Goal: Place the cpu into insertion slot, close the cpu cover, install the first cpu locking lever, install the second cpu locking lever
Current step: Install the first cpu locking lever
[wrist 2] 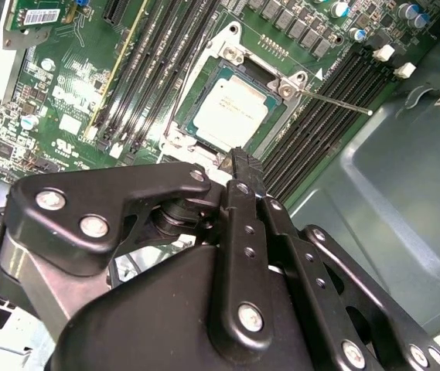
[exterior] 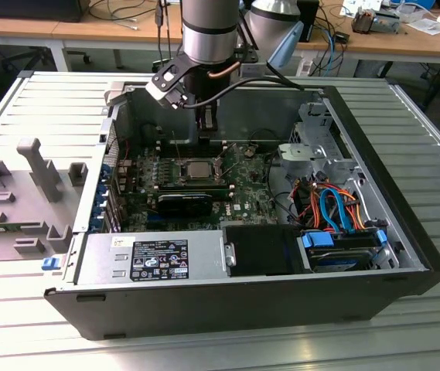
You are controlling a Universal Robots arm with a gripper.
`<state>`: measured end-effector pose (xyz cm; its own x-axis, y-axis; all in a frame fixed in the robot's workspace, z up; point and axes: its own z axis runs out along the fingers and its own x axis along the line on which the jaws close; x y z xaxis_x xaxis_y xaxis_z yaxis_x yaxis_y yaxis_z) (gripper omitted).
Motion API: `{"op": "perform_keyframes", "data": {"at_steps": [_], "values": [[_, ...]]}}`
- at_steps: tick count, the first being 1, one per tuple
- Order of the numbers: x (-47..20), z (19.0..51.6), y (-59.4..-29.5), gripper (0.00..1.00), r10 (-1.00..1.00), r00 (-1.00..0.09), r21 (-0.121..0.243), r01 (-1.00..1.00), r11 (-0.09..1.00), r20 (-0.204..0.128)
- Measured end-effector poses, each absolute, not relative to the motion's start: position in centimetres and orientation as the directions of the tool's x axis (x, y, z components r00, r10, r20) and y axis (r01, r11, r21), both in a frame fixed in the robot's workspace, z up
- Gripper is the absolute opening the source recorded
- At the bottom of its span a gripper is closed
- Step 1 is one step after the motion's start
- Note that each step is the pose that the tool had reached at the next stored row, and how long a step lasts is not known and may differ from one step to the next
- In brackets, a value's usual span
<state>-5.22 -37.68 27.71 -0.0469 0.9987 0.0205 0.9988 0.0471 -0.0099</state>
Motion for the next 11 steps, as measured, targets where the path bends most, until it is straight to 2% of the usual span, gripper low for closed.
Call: {"op": "perform_keyframes", "data": {"at_steps": [11], "values": [[-5.22, 28.11, -37.68, 0.11, 0.999, -0.047, -0.01, 0.999, 0.047, 0.021]]}}
